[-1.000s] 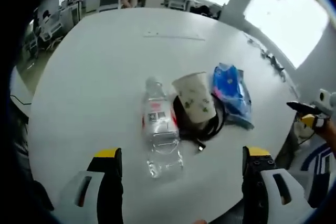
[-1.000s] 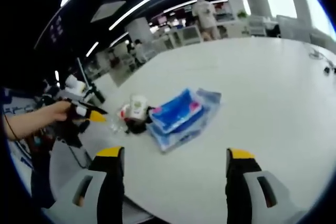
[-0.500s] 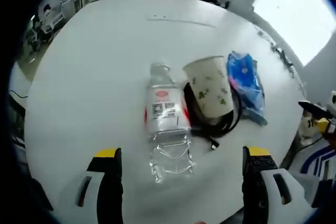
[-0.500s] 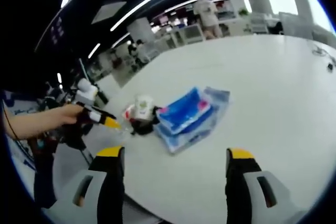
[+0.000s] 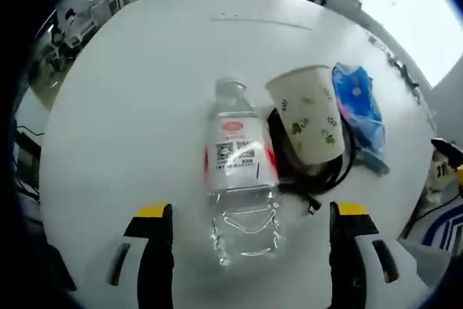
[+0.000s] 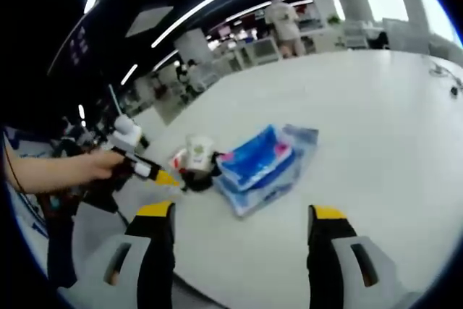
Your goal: Arrange the tabletop items into an orderly group along one side of the table until the central work area is clear of visible clutter.
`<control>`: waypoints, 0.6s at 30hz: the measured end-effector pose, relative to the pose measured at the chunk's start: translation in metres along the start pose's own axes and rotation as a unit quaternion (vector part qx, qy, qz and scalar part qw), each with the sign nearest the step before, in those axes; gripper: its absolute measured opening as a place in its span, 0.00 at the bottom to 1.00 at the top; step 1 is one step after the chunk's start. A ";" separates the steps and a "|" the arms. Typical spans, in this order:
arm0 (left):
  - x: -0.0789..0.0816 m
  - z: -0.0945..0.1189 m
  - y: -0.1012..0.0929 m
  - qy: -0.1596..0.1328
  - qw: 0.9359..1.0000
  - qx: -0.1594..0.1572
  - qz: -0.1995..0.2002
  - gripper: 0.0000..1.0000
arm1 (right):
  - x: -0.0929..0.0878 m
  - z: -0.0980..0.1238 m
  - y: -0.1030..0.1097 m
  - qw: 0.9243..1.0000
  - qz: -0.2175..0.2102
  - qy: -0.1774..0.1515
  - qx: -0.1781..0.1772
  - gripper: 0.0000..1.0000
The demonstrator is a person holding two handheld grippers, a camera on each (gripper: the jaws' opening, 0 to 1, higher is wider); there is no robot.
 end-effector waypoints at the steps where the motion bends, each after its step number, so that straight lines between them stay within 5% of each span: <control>1: 0.000 -0.001 -0.001 -0.001 1.000 -0.004 0.003 0.88 | 0.000 0.000 0.000 1.000 0.000 0.000 0.000 0.72; 14: 0.003 -0.010 0.004 0.007 0.999 0.038 -0.020 0.72 | -0.004 0.000 0.000 1.000 -0.016 -0.005 0.003 0.71; 18: 0.004 -0.009 0.004 -0.002 0.999 0.039 -0.025 0.50 | -0.002 0.000 0.001 1.000 -0.024 -0.014 0.007 0.70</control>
Point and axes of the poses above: the point that each gripper's makers call its tool centre point, and the gripper's own axes: z roughly backward along the fingers, y roughly to its left, x roughly out of its top, the point moved 7 cm from there along z, roughly backward along the fingers, and after that the axes turned 14 degrees about y, right-handed, at the moved point
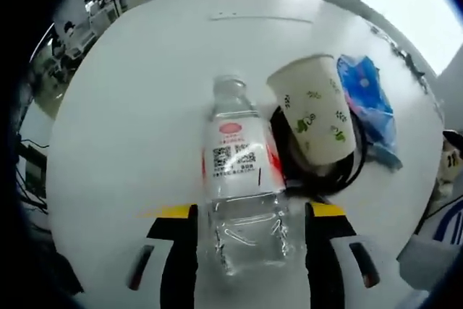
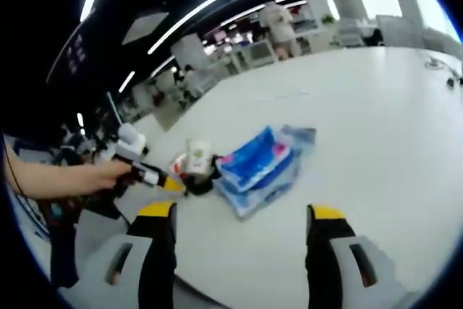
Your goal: Arrange the tabletop items into an orderly group along one side of the table until the central work area is clear of visible clutter.
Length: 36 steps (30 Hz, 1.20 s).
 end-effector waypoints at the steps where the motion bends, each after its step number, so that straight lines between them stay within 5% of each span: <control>1: -0.001 0.002 -0.002 -0.004 1.000 -0.001 0.001 0.46 | 0.001 0.000 0.000 1.000 -0.002 -0.003 0.002 0.70; 9: -0.005 0.005 -0.007 -0.010 1.000 0.002 0.002 0.43 | 0.008 -0.007 0.008 1.000 0.000 -0.005 0.011 0.69; 16: -0.012 0.008 -0.007 -0.005 1.000 -0.004 0.003 0.41 | 0.022 -0.022 0.030 0.998 0.016 0.004 0.061 0.60; 29: -0.033 0.011 -0.002 -0.020 0.999 -0.003 0.025 0.41 | 0.078 -0.086 0.120 0.977 0.048 0.026 0.205 0.54; 36: -0.037 0.008 -0.001 -0.035 0.999 -0.003 0.037 0.41 | 0.095 -0.127 0.157 0.970 0.041 0.061 0.232 0.49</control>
Point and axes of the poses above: the point that each gripper's makers call its tool centre point, and the gripper's own axes: z roughly backward along the fingers, y roughly to its left, x roughly out of its top, the point moved 7 cm from there along z, roughly backward along the fingers, and after that the axes turned 14 degrees about y, right-handed, at the moved point
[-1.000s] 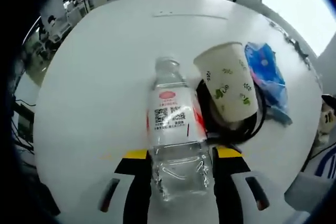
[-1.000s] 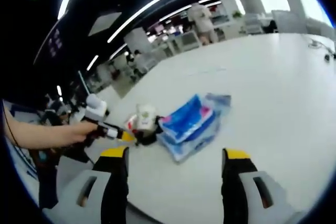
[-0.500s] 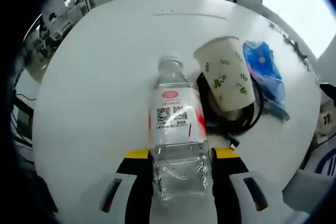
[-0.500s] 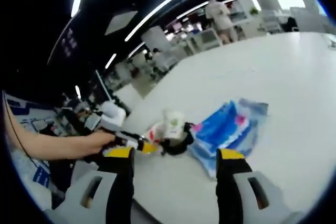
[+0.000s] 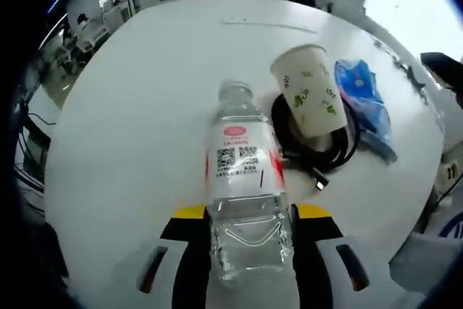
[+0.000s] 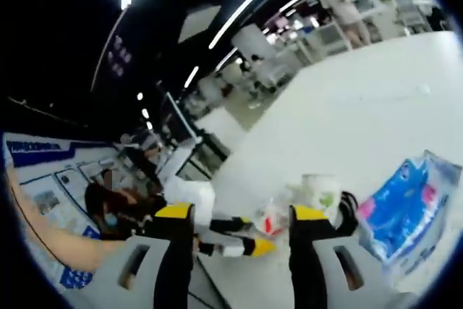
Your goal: Arrange the tabletop items into an orderly group along one side of the table until the central work area is clear of visible clutter.
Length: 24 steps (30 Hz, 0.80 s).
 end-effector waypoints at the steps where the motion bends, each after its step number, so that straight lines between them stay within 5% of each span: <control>1: 0.000 0.000 0.000 -0.002 1.000 0.000 0.001 0.41 | 0.003 -0.005 0.001 1.000 0.000 0.003 0.003 0.49; 6: -0.002 -0.001 0.000 -0.020 1.000 0.005 0.006 0.41 | 0.020 -0.037 0.001 0.998 -0.047 0.017 0.032 0.44; 10: -0.003 -0.001 0.000 -0.029 1.000 0.006 0.007 0.41 | 0.028 -0.061 -0.018 0.996 -0.077 0.033 0.005 0.44; 14: -0.004 -0.001 0.000 -0.040 0.999 0.007 0.009 0.41 | 0.022 -0.082 -0.037 0.991 -0.097 0.089 -0.038 0.45; 24: -0.005 -0.001 0.000 -0.054 0.998 0.007 0.012 0.41 | 0.022 -0.123 -0.055 0.977 -0.128 0.136 -0.103 0.41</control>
Point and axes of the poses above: the point that each gripper's makers call its tool centre point, and the gripper's own axes: z roughly backward along the fingers, y roughly to its left, x roughly out of its top, the point moved 7 cm from there along z, roughly backward along the fingers, and after that the axes turned 14 degrees about y, right-handed, at the moved point
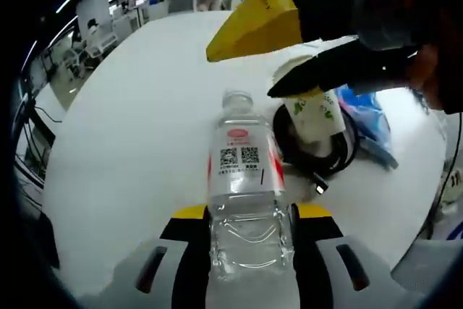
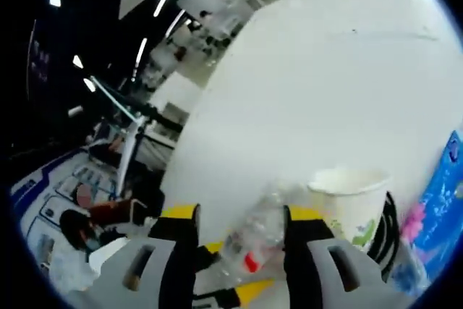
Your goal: Arrange the tabletop items into an orderly group along one side of the table until the central work area is clear of visible clutter.
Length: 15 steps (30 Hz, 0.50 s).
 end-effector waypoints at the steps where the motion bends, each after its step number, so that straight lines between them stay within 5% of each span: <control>1: 0.000 0.000 0.000 -0.001 1.000 -0.001 0.000 0.41 | 0.000 -0.001 -0.001 1.000 -0.003 0.002 -0.003 0.40; 15: -0.002 0.001 -0.002 -0.014 1.000 -0.001 -0.005 0.41 | 0.002 -0.037 -0.018 0.998 -0.006 0.038 -0.051 0.39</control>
Point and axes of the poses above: the point that each gripper's makers call its tool centre point, and the gripper's own axes: z roughly backward along the fingers, y roughly to its left, x roughly out of its top, the point moved 7 cm from there along z, roughly backward along the fingers, and after that the axes turned 14 degrees about y, right-handed, at the moved point
